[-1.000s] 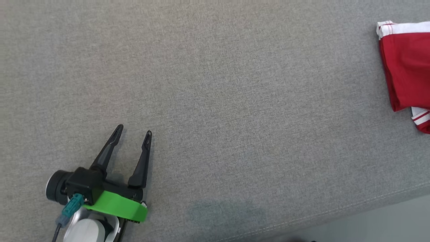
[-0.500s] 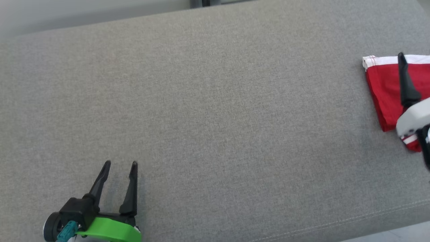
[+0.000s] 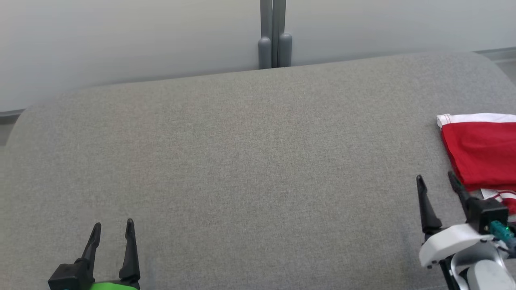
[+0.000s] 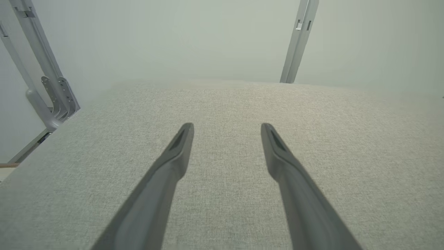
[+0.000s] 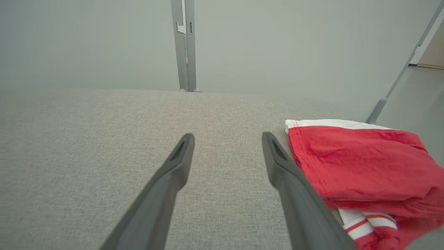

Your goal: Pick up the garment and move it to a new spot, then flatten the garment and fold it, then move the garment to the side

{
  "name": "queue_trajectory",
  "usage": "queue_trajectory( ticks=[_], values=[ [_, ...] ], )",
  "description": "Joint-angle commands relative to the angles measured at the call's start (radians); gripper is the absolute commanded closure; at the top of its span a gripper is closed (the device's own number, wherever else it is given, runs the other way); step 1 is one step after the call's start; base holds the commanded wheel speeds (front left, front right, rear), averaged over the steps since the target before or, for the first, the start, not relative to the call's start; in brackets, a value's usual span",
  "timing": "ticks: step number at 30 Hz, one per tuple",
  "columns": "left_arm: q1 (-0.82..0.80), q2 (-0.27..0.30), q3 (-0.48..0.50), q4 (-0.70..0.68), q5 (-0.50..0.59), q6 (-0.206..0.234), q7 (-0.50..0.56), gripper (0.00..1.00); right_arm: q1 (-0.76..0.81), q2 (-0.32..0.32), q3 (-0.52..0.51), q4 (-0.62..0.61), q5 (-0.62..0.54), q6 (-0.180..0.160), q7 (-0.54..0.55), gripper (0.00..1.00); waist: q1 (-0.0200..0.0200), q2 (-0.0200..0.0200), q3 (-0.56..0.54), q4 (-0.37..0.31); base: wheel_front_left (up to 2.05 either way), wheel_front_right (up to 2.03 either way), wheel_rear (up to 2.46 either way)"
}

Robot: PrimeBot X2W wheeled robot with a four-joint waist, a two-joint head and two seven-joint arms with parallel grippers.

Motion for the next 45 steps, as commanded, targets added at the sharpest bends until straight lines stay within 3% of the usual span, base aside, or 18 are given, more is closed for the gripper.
queue_trajectory(
  ticks=[1, 14, 28, 45],
  values=[
    [0.019, -0.009, 0.011, 0.003, 0.004, -0.001, -0.004, 0.0, 0.017, 0.017, -0.004, 0.01, -0.002, -0.001, -0.013, 0.0, 0.0001, 0.0, -0.042, 0.023, 0.0, 0.0, 0.0],
    [0.038, -0.055, 0.123, 0.041, 0.056, -0.059, -0.003, 0.0, 0.022, 0.095, -0.035, 0.146, -0.105, -0.001, -0.066, 0.0, 0.0001, 0.0, -0.061, 0.009, 0.0, 0.0, 0.0],
    [0.031, -0.095, 0.174, 0.046, 0.1, -0.1, -0.003, 0.0, 0.025, 0.122, -0.042, 0.101, -0.132, -0.001, -0.066, 0.0, 0.0001, 0.0, -0.062, 0.02, 0.0, 0.0, 0.0],
    [0.031, -0.104, 0.184, 0.045, 0.107, -0.107, -0.001, 0.0, 0.017, 0.125, -0.043, 0.1, -0.129, 0.0, -0.063, 0.0, 0.0001, 0.0, -0.057, 0.025, 0.0, 0.0, 0.0]
  ],
)
